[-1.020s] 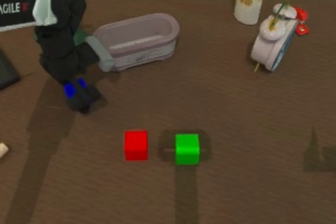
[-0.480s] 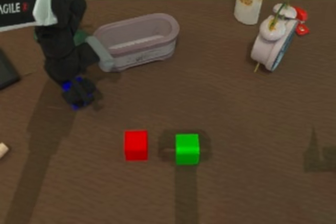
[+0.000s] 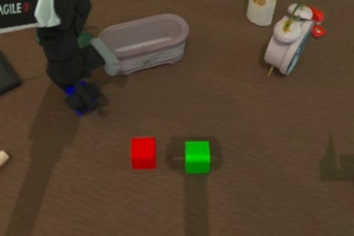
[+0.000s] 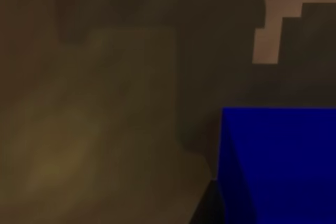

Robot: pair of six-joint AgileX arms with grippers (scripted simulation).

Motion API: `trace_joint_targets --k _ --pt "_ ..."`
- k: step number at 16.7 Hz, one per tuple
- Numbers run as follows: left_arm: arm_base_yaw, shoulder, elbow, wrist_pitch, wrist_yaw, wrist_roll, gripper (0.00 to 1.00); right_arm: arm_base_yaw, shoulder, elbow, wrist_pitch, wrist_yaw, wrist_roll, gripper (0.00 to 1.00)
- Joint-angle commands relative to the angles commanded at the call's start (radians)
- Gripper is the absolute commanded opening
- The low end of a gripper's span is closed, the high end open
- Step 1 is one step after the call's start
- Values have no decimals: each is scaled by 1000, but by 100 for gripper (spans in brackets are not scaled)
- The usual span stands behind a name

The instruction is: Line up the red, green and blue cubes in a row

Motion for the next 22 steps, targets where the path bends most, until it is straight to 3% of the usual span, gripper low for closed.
trace_joint_targets --k 8,15,18,22 --pt "17 -71 134 -210 0 -1 0 0 0 0 0 0 0 100" --pt "-1 -74 155 -231 -1 -1 0 0 0 0 0 0 0 100" --pt "-100 -43 221 -263 1 -11 0 0 0 0 0 0 0 100" --pt "-325 20 351 -336 2 -45 0 0 0 0 0 0 0 100"
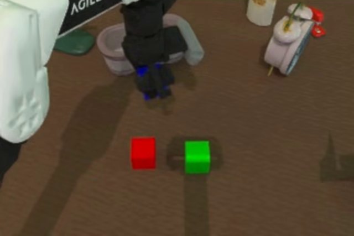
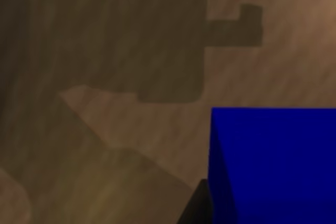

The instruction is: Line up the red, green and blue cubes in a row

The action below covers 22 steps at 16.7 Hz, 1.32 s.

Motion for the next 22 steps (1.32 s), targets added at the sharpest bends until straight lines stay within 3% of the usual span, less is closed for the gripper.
trace_joint_targets --k 4,7,14,22 --pt "-245 62 131 -75 0 -38 0 0 0 0 0 0 0 100" --pt "-348 84 193 -106 -1 -57 0 0 0 0 0 0 0 100" --pt "-365 85 186 -92 -1 -57 0 0 0 0 0 0 0 100" --pt "-368 131 7 130 -1 -63 0 0 0 0 0 0 0 100"
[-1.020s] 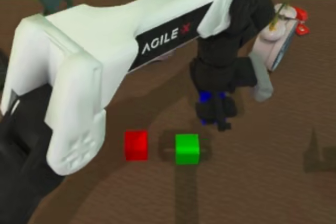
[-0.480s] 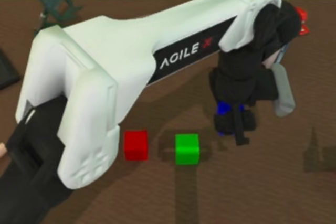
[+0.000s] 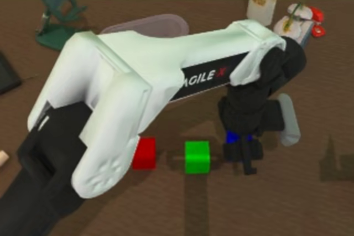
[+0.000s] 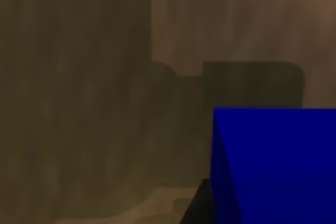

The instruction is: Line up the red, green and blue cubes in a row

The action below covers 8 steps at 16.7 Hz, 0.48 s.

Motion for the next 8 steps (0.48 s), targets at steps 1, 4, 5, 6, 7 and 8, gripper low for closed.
trace_joint_targets --k 1,4,5,6,7,8 --pt "0 0 0 0 0 0 0 0 0 0 0 0 0 100" --pt "0 0 0 0 0 0 8 0 0 0 0 0 0 100" --pt "0 0 0 0 0 0 15 0 0 0 0 0 0 100" --pt "0 0 0 0 0 0 23 0 0 0 0 0 0 100" --pt "0 0 0 0 0 0 30 0 0 0 0 0 0 100" --pt "0 0 0 0 0 0 38 0 0 0 0 0 0 100"
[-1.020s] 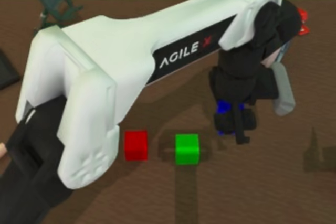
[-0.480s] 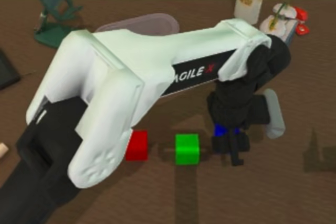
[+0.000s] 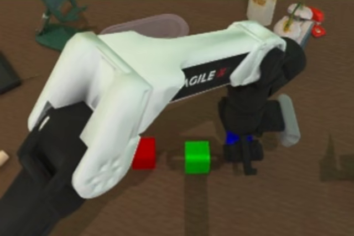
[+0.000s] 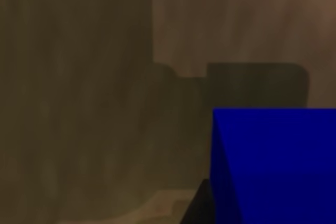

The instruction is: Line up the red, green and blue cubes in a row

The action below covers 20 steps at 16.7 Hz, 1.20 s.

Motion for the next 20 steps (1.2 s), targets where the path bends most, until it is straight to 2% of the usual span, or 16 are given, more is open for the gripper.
trace_joint_targets --k 8,20 --pt "0 0 0 0 0 0 98 0 0 0 0 0 0 100" --pt "1 -4 42 -40 1 4 100 0 0 0 0 0 0 100"
